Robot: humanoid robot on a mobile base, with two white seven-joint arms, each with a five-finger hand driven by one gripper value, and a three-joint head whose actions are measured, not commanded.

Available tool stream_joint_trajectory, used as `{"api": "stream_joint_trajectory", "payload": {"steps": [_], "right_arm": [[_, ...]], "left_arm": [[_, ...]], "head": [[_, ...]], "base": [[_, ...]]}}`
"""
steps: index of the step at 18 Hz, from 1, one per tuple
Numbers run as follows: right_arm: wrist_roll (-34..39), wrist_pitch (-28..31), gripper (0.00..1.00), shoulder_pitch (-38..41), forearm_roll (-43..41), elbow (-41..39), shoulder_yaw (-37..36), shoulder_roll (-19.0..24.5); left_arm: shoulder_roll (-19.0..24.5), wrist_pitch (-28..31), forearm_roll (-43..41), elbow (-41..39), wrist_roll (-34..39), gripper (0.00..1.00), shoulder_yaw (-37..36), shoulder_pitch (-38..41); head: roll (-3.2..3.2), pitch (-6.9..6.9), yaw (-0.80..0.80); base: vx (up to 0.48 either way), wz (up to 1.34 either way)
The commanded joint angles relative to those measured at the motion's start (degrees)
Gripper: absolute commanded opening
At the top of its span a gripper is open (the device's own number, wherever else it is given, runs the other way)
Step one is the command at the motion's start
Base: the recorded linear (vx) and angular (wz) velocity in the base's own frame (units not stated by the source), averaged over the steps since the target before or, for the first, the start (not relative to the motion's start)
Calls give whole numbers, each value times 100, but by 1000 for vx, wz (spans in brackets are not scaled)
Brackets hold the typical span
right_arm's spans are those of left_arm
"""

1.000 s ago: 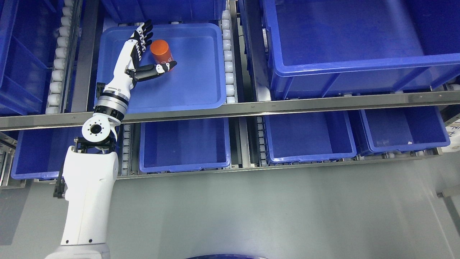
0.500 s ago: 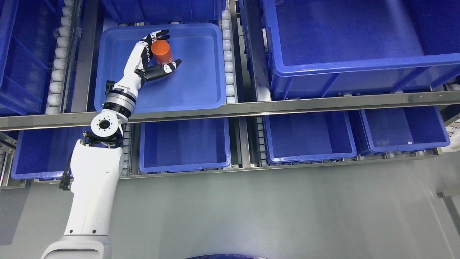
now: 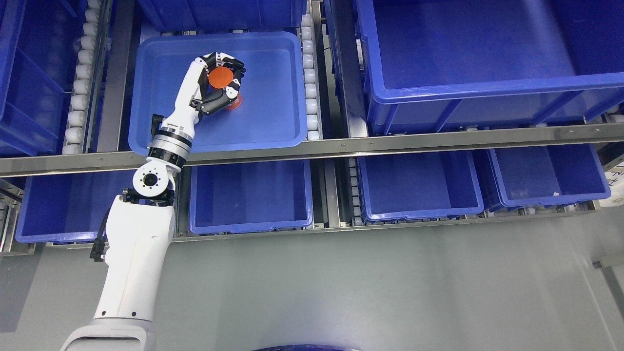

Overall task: Grab orange capacitor from left shelf to right desk
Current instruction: 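Close the left hand fingers around the orange capacitor, then lift the capacitor up out of the bin with the left hand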

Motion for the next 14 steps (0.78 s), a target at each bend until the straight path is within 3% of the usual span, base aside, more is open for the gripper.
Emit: {"api": "stream_joint_trajectory", "payload": {"steps": [1,8,14], "right_arm": [[2,1,100,193,0,-132,-70,-100],[2,1,100,193,0,-132,-70,-100],[2,1,100,193,0,-132,-62,-100]], "left_arm": [[-219,-181,30,330,-11,0,272,9],[-219,-366,487,-2206,-37,0,343,17],[-219,-1341,487,-2773,-275,0,-43,1027]], "head": [[0,0,0],[0,0,0],[0,0,0]], "base": [[0,0],[0,0],[0,0]]}}
